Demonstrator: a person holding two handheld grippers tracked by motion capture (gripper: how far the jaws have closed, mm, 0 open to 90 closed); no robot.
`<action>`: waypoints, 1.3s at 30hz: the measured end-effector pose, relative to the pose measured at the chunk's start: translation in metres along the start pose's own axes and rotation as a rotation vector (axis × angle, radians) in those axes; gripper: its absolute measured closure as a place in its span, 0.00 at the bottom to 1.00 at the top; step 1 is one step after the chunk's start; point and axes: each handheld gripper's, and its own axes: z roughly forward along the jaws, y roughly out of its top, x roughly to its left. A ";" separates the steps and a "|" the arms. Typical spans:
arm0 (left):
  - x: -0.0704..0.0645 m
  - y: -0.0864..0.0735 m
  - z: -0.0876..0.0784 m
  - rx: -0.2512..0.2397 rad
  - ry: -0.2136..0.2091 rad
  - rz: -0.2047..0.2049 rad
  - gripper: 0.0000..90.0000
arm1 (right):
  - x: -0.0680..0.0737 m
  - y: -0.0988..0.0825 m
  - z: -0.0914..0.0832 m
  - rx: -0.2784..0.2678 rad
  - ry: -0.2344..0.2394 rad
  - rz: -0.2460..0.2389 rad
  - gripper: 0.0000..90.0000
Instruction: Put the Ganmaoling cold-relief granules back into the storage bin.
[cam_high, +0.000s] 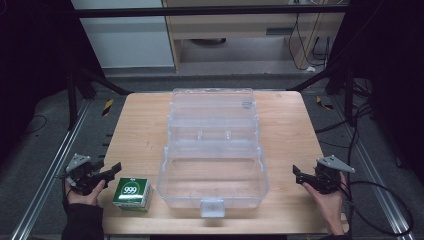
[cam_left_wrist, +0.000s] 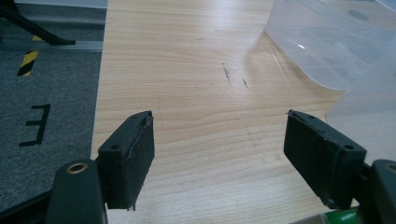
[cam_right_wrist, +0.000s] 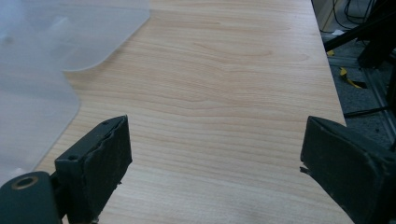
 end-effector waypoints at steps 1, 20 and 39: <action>-0.001 0.001 0.000 0.001 -0.004 0.005 0.27 | 0.001 0.000 -0.002 -0.004 -0.001 0.009 0.10; -0.012 0.023 -0.012 0.013 -0.135 0.118 0.27 | 0.008 0.000 -0.007 -0.036 -0.041 -0.055 0.08; -0.017 0.056 -0.023 0.128 -0.281 0.308 0.21 | 0.007 -0.002 -0.003 -0.021 -0.030 -0.084 0.06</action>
